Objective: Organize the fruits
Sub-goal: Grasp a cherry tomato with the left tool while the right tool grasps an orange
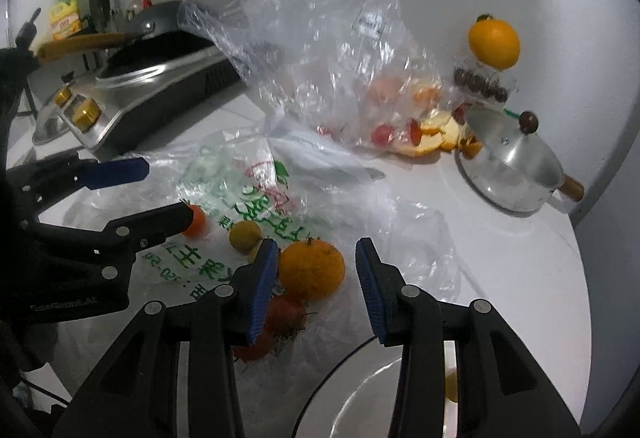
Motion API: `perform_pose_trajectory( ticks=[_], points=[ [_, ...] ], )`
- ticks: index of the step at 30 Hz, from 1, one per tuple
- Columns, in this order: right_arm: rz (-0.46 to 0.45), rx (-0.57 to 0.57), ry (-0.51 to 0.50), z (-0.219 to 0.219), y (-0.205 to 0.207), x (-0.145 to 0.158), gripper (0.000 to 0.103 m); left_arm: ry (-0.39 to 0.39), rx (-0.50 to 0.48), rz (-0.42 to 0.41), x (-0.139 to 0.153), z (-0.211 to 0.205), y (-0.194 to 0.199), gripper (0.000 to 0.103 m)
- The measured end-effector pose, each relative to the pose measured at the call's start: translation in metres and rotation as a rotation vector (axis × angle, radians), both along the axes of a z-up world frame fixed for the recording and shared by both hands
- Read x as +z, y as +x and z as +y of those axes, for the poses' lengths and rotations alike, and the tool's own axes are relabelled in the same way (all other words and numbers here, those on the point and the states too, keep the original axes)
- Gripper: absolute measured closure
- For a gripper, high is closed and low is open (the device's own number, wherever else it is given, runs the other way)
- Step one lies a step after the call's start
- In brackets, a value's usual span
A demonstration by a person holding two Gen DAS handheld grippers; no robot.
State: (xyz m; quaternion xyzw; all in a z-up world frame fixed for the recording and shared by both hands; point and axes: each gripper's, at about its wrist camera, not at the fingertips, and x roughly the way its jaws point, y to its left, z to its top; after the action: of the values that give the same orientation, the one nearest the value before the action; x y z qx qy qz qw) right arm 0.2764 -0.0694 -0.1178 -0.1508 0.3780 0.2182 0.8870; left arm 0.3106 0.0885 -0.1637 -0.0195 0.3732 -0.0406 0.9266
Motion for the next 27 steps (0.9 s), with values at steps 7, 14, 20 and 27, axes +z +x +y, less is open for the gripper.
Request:
perform_pose_trajectory(
  ticks=[7,14,20,27],
  points=[
    [0.067,0.003,-0.041,0.008,0.012,-0.013,0.06,-0.014,0.005,0.062,-0.015,0.003,0.017,0.036],
    [0.109,0.013,-0.087,0.015,0.023,-0.023,0.054,0.003,0.006,0.114,-0.029,0.003,0.027,0.044],
    [0.116,0.029,-0.108,0.017,0.024,-0.028,0.054,0.02,0.003,0.131,-0.036,0.004,0.028,0.059],
    [0.096,0.056,-0.105,0.017,0.019,-0.025,0.055,0.02,0.006,0.119,-0.036,0.005,0.025,0.074]
  ],
)
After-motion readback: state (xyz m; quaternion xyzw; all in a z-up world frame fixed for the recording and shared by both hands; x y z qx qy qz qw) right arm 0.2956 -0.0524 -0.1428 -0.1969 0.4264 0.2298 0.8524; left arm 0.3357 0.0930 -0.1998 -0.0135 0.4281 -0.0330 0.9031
